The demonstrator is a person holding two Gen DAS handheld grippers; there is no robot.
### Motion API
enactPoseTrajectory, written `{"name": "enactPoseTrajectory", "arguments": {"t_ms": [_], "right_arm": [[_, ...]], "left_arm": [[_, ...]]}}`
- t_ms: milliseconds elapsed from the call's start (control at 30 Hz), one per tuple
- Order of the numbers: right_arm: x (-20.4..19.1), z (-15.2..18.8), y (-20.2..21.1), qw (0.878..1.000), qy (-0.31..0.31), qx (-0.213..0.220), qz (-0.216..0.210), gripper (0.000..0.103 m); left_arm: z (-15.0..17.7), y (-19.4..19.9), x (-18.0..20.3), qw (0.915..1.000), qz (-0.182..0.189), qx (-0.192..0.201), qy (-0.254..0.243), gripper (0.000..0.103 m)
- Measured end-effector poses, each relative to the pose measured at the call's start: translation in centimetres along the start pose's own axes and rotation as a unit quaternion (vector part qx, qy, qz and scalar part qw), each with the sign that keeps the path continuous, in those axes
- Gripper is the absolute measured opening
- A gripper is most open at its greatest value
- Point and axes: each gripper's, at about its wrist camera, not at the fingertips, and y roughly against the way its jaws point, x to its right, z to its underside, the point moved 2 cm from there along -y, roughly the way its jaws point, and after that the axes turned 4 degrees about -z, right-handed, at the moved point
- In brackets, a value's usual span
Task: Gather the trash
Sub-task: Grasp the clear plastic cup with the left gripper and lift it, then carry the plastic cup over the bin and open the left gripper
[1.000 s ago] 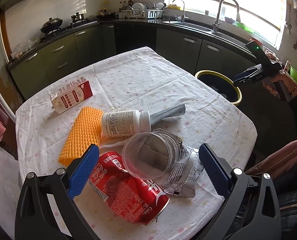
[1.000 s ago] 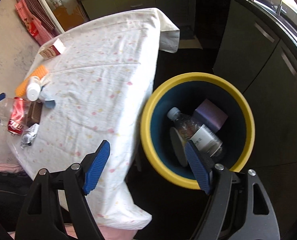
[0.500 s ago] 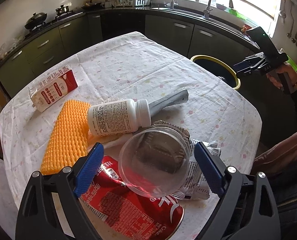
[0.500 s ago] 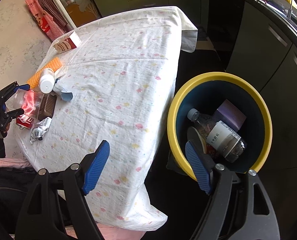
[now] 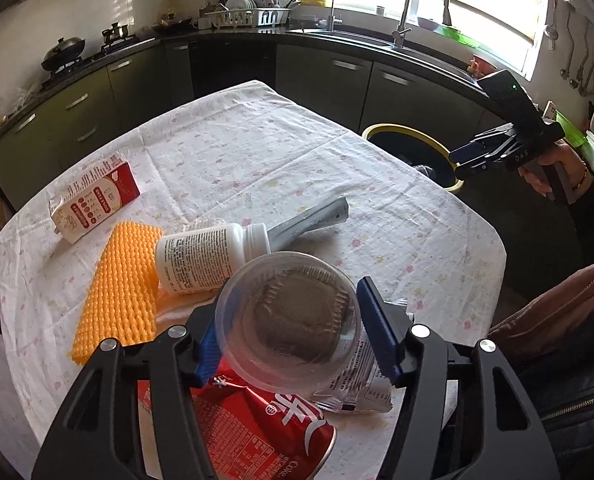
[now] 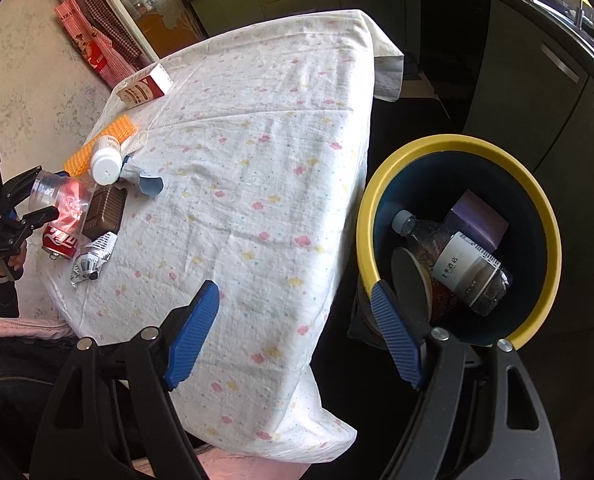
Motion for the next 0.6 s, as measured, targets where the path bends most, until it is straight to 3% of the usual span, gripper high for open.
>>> {"name": "enactPoseTrajectory", "arguments": {"t_ms": [333,600], "right_arm": [[0.8,1.7,1.4,0.999,-0.02,0.03,0.002,0.074],[3.9,5.6,3.8,0.995,-0.077,0.065,0.01,0.074]], "left_arm": [[-3.1,1.8,3.6,0.9989,-0.001,0.008,-0.046,0.061],[-10.0,-1.3,9.1,0.9919,0.076,-0.003,-0.101,0.061]]}}
